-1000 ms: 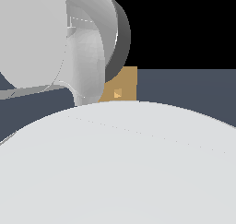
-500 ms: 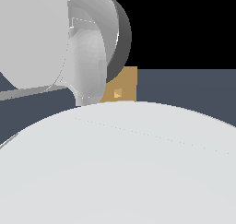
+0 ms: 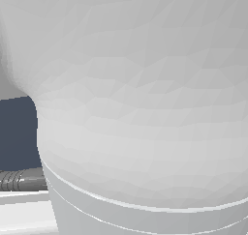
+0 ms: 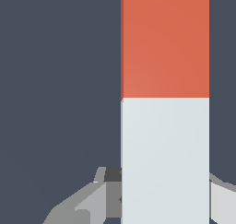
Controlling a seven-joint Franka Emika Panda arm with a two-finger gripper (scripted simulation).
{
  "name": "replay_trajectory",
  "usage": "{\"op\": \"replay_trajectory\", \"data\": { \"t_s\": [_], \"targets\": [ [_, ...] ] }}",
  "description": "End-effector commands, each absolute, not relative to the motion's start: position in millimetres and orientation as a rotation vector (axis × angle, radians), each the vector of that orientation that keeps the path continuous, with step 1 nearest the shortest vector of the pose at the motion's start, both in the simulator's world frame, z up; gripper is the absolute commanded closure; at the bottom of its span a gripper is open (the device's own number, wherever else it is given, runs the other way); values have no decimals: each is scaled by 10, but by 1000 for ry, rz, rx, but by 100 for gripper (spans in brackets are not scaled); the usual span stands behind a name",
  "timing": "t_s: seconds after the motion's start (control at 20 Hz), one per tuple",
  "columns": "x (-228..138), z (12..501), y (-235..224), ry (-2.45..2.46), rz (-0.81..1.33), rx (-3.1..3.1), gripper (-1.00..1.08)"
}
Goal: Insert the peg into the horizontal hole in a box.
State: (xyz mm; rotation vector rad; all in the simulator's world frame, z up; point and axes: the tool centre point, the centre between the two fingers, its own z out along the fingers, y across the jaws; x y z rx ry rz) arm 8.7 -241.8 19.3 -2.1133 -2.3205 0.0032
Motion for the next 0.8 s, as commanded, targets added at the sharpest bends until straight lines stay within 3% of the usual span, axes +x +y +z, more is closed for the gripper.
{"op": "replay_trajectory", "data": {
  "t_s": [0.0, 0.3, 0.75],
  "targets": [
    [141, 234, -2231, -2338, 0, -2098, 108],
    [270, 337, -1536, -2387, 0, -2042, 108],
    [448, 553, -73, -2486, 1, -1922, 108]
  ]
}}
